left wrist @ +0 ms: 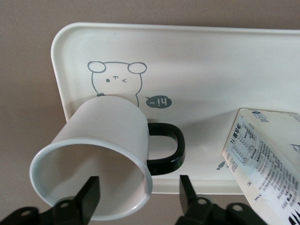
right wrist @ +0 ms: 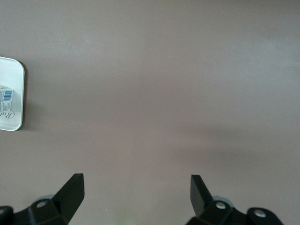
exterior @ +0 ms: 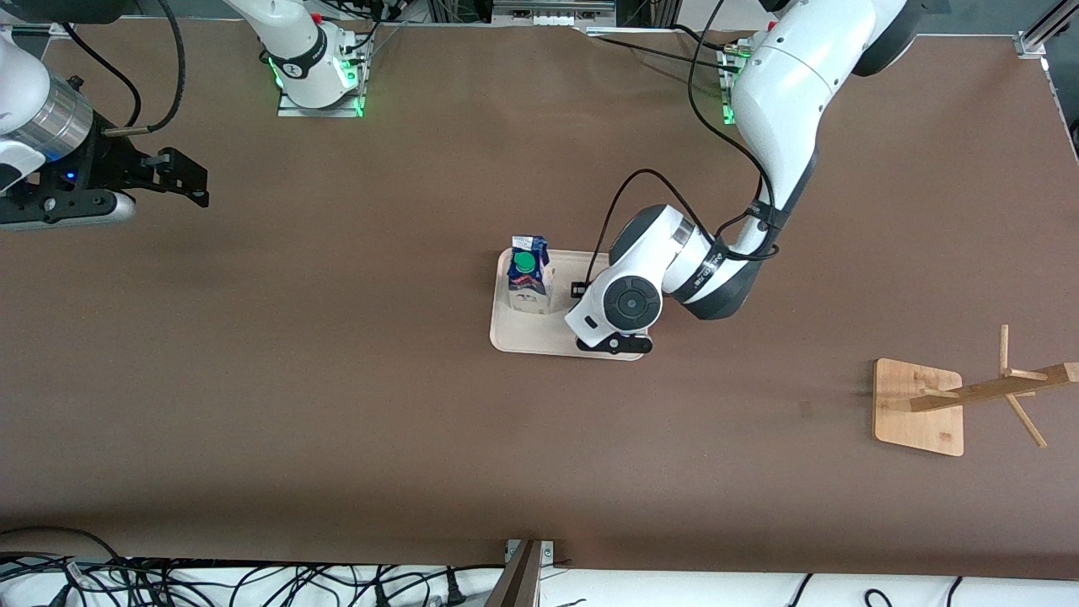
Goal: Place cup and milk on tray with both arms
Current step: 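Carry the white mug to the tray with the left gripper, then release the mug on the tray and raise the left gripper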
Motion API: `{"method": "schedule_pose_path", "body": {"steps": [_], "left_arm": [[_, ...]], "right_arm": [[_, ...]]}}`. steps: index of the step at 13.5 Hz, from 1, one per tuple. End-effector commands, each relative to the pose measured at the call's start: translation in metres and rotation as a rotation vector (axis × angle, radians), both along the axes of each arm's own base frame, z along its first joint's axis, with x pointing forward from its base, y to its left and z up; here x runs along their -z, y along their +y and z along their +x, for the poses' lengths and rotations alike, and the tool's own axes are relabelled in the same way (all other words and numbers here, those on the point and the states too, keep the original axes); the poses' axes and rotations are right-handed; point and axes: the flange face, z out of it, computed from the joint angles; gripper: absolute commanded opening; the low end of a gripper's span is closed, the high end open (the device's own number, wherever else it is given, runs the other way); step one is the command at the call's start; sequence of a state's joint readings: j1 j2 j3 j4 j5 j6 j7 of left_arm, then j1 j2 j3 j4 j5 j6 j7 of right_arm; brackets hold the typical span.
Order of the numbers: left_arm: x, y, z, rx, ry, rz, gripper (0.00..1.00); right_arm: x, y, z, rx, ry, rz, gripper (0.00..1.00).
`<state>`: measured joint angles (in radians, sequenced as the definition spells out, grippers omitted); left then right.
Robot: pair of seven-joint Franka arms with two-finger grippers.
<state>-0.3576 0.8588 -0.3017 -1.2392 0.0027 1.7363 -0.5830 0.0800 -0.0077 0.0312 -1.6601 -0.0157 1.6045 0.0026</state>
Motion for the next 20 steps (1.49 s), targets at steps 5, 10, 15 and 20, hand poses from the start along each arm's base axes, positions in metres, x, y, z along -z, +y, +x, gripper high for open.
{"method": "schedule_pose_path", "body": {"steps": [5,10,15,20], "left_arm": [[-0.121,0.049,-0.007,0.027,0.094,0.096,1.0],[-0.239,0.143,0.016,-0.078,-0.047,0.074,1.0],[-0.319,0.277,0.034,-0.069,-0.175,0.06,1.0],[-0.335,0.35,0.023,-0.031,-0.216,0.071,1.0]], "right_arm": [[-0.011,0.003,0.008,0.004,-0.068,0.043,1.0],[-0.014,0.007,0.009,0.005,-0.073,0.099,1.0],[-0.016,0.011,0.005,-0.019,-0.067,0.05,1.0],[-0.012,0.009,0.001,-0.012,-0.032,0.033,1.0]]}}
